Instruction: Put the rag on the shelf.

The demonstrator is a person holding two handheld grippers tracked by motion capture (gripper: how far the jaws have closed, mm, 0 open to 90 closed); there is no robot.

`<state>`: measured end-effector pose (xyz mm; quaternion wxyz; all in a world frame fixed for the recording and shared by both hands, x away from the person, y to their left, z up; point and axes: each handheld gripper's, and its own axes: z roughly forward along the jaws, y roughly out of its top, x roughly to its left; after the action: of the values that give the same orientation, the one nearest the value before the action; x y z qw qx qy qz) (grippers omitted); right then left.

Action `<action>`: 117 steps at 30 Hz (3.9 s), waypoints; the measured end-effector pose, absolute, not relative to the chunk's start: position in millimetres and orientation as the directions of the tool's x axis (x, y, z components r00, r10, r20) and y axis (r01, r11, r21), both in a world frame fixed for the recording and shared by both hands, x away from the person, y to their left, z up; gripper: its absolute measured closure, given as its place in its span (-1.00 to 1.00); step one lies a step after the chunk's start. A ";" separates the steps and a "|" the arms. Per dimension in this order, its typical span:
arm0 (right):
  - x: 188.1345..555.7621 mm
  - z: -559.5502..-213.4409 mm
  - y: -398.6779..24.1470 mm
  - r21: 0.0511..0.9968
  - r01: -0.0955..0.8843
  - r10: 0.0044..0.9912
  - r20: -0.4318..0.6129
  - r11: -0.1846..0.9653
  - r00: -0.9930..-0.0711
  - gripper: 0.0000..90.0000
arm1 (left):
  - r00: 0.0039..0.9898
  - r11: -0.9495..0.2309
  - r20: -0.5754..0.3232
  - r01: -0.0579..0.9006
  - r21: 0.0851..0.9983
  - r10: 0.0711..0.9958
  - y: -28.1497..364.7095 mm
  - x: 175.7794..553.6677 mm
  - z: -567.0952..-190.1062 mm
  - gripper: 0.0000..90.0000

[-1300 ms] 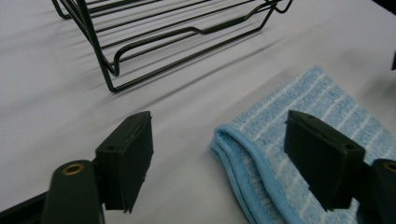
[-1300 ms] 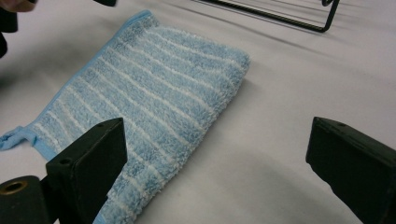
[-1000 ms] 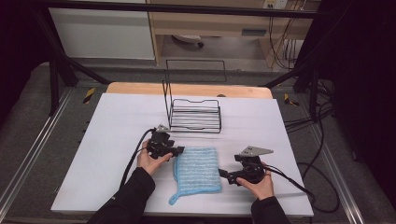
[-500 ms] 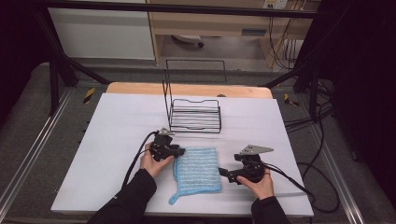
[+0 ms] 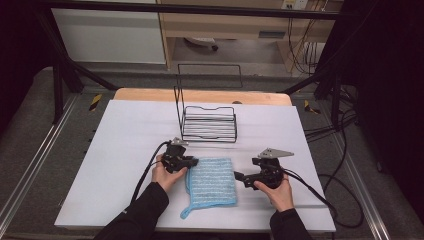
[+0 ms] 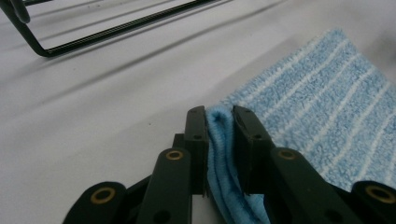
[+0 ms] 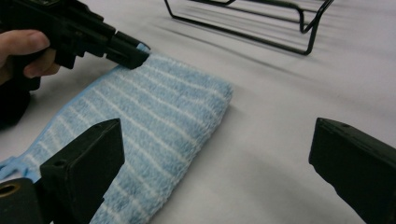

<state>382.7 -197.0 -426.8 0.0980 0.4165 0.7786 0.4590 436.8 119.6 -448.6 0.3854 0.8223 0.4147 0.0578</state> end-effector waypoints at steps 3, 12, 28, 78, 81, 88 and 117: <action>392.5 -420.6 -192.9 0.803 0.553 0.744 0.225 0.224 -0.629 -0.93 | 0.656 -0.370 -0.208 0.626 0.686 0.725 118.5 435.5 -448.7 0.70; 426.7 -427.1 -171.5 0.780 0.579 0.755 0.225 0.239 -0.615 -0.67 | 0.655 -0.366 -0.206 0.624 0.690 0.727 118.9 435.0 -449.9 0.70; 430.8 -453.6 -158.0 0.728 0.622 0.747 0.234 0.290 -0.622 0.31 | 0.663 -0.371 -0.196 0.611 0.699 0.722 118.6 434.2 -450.5 0.69; 412.5 -422.2 -161.9 0.784 0.590 0.726 0.290 0.194 -0.623 0.84 | 0.699 -0.310 -0.200 0.530 0.790 0.687 130.3 418.9 -417.8 0.78; 410.9 -418.3 -162.6 0.795 0.578 0.725 0.286 0.186 -0.627 0.84 | 0.702 -0.304 -0.199 0.523 0.797 0.684 130.9 417.7 -414.7 0.78; 406.8 -408.6 -163.6 0.815 0.550 0.726 0.267 0.180 -0.633 0.84 | 0.708 -0.295 -0.184 0.495 0.817 0.681 131.5 413.5 -404.5 0.78; 386.1 -362.3 -167.5 0.902 0.406 0.723 0.182 0.147 -0.666 0.84 | 0.735 -0.227 -0.146 0.383 0.896 0.662 135.8 393.1 -361.0 0.77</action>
<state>386.1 -167.5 -362.3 0.1495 0.3802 0.7424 0.5310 393.1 135.8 -361.0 0.5215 0.7717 0.3384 0.1339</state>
